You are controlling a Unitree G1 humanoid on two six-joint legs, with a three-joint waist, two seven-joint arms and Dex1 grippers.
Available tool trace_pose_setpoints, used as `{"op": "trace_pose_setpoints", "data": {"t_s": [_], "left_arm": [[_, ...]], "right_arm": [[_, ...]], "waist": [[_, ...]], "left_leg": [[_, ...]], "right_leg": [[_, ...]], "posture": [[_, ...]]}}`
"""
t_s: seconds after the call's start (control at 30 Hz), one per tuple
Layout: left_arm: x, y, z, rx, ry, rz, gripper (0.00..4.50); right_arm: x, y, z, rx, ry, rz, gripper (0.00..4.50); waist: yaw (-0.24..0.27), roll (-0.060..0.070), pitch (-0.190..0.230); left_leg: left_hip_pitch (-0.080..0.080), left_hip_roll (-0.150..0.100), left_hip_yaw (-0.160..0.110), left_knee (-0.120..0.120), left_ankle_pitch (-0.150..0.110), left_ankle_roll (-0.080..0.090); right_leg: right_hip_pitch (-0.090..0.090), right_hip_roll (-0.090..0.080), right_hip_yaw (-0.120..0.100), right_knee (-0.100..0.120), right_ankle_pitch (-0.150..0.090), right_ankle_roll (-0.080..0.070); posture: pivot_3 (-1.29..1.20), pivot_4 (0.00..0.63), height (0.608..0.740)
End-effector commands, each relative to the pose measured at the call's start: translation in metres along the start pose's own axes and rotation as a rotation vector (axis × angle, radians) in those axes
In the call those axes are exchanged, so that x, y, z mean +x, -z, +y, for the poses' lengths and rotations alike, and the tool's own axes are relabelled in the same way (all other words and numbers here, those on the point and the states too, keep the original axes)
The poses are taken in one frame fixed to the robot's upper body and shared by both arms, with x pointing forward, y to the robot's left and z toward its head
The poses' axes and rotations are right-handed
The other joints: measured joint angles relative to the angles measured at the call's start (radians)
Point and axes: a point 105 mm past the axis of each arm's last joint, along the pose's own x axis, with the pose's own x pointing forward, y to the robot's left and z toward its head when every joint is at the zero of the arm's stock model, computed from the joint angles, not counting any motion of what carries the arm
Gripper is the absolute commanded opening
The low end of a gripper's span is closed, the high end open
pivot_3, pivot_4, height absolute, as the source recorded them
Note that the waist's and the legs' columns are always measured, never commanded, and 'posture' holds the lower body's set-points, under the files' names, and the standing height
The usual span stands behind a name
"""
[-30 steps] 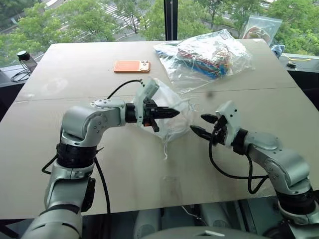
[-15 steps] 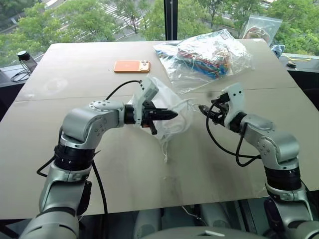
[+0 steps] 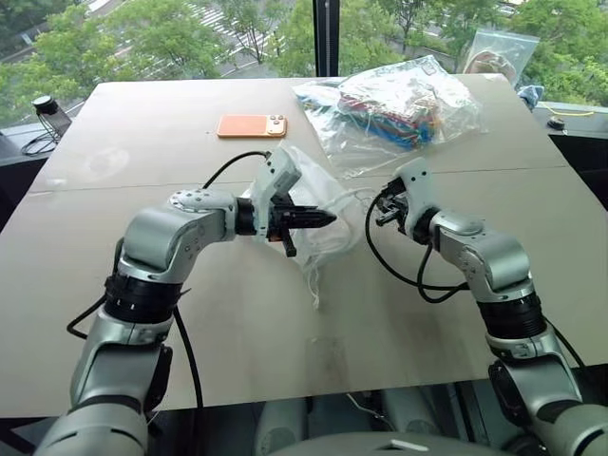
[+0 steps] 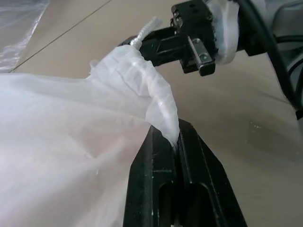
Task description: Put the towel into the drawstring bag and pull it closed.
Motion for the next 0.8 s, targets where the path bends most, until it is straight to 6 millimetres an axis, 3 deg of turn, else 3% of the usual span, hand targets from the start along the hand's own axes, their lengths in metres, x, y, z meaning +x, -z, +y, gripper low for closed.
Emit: {"op": "trace_pose_setpoints", "data": {"t_s": [0.03, 0.17, 0.2, 0.3, 0.4, 0.5, 0.63, 0.8], "left_arm": [[-0.007, -0.014, 0.015, 0.076, -0.014, -0.018, 0.00], [-0.014, -0.032, 0.019, -0.025, 0.039, -0.111, 0.00], [-0.020, -0.036, 0.015, -0.072, 0.071, -0.138, 0.28], [-0.038, -0.034, 0.005, -0.195, 0.122, -0.163, 1.42], [-0.062, -0.014, 0.006, -0.296, 0.057, -0.144, 2.74], [-0.080, 0.014, -0.020, -0.339, 0.076, -0.059, 4.09], [-0.069, 0.053, -0.049, -0.254, 0.079, 0.085, 4.09], [-0.040, 0.067, -0.048, -0.208, -0.019, 0.024, 4.09]], "right_arm": [[-0.012, -0.019, -0.014, -0.015, 0.083, -0.086, 0.07], [-0.025, -0.021, -0.011, 0.012, 0.100, -0.117, 0.07], [-0.028, -0.021, -0.009, 0.019, 0.099, -0.123, 0.02], [-0.034, -0.023, -0.005, 0.039, 0.105, -0.140, 0.00], [-0.037, -0.023, -0.003, 0.059, 0.114, -0.149, 0.00], [-0.038, -0.021, 0.001, 0.074, 0.108, -0.149, 0.00], [-0.035, -0.019, 0.005, 0.089, 0.086, -0.147, 0.00], [-0.034, -0.020, 0.004, 0.080, 0.077, -0.142, 0.00]], "waist": [[0.001, 0.000, 0.000], [0.001, 0.000, 0.000], [0.000, 0.000, 0.000], [-0.010, 0.001, 0.000], [-0.023, 0.001, 0.001], [-0.032, 0.002, 0.001], [-0.014, 0.001, 0.001], [0.012, 0.002, 0.001]], "left_leg": [[0.000, 0.000, 0.000, 0.000, 0.000, 0.000], [-0.001, 0.000, 0.000, 0.000, 0.000, 0.000], [-0.001, 0.000, 0.000, 0.000, 0.000, 0.000], [-0.001, 0.000, -0.001, 0.000, 0.000, 0.000], [0.000, 0.000, -0.002, -0.002, 0.000, 0.000], [0.001, 0.000, -0.002, -0.004, 0.000, 0.000], [0.000, 0.000, -0.002, -0.005, 0.000, 0.000], [0.001, -0.002, -0.001, -0.005, 0.000, 0.000]], "right_leg": [[0.000, 0.000, 0.000, 0.000, 0.000, 0.000], [0.000, 0.000, 0.000, -0.001, 0.000, 0.000], [0.000, 0.000, 0.000, -0.001, 0.000, 0.000], [-0.001, 0.000, 0.001, 0.000, 0.000, 0.000], [-0.001, 0.001, 0.001, 0.000, 0.000, 0.000], [-0.002, 0.001, 0.001, 0.000, 0.000, 0.000], [-0.002, -0.001, 0.000, -0.001, 0.000, 0.000], [-0.001, -0.003, 0.000, -0.001, 0.000, 0.000]], "posture": [[0.00, 0.150, 0.740], [0.00, 0.150, 0.740], [0.00, 0.150, 0.740], [0.00, 0.150, 0.740], [0.00, 0.150, 0.740], [0.00, 0.150, 0.740], [0.00, 0.150, 0.740], [0.00, 0.150, 0.740]]}}
